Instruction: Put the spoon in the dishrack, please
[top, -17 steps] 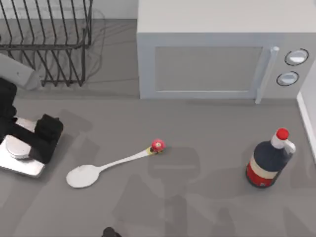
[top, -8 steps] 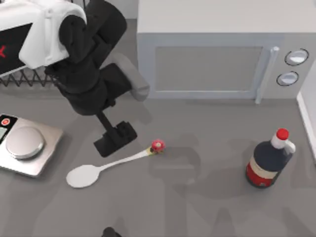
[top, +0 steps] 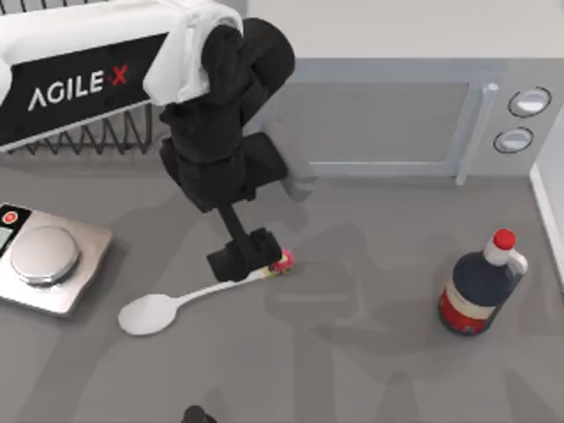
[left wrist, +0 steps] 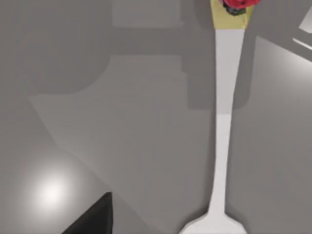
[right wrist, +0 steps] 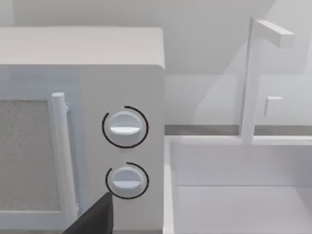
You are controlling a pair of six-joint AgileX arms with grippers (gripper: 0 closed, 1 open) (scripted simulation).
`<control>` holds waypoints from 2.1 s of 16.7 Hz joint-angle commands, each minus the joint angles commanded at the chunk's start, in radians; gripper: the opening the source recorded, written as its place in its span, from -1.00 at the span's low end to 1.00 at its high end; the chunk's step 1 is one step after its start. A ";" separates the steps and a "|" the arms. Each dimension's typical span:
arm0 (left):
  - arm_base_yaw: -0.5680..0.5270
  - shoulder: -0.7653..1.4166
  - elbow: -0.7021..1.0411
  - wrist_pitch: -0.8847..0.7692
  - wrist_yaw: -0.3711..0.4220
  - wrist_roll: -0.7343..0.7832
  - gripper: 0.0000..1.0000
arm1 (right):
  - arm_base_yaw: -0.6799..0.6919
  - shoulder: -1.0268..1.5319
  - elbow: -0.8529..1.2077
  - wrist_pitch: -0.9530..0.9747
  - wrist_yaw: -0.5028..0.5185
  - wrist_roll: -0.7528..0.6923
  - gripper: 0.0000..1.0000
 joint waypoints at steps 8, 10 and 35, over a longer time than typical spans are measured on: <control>0.002 0.043 -0.072 0.114 0.000 0.002 1.00 | 0.000 0.000 0.000 0.000 0.000 0.000 1.00; 0.002 0.079 -0.123 0.207 0.001 0.002 1.00 | 0.000 0.000 0.000 0.000 0.000 0.000 1.00; 0.001 0.139 -0.211 0.350 0.001 0.003 -1.00 | 0.000 0.000 0.000 0.000 0.000 0.000 1.00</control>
